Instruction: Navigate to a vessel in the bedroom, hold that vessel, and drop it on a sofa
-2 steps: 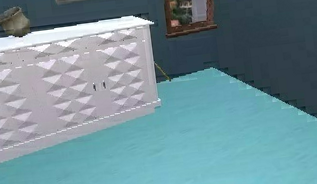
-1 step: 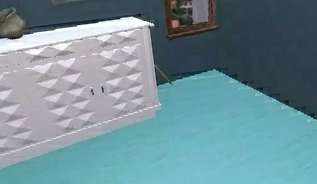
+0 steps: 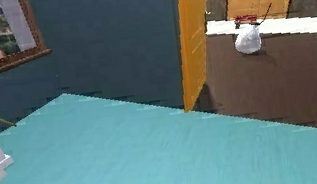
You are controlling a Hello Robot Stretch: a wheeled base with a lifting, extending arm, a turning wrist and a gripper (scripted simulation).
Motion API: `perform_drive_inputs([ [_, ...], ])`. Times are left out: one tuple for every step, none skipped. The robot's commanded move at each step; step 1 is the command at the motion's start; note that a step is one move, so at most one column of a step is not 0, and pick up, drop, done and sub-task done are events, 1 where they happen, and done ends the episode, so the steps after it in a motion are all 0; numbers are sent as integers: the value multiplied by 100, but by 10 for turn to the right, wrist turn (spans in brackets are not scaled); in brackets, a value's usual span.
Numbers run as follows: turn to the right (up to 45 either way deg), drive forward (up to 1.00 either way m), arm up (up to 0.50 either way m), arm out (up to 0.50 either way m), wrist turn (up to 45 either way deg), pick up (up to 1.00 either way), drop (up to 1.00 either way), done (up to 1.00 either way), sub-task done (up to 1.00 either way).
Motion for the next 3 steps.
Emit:
perform_drive_inputs([
  [300,0,0,0,0,0,0,0,0],
  [0,100,0,0,0,0,0,0,0],
  [0,100,0,0,0,0,0,0,0],
])
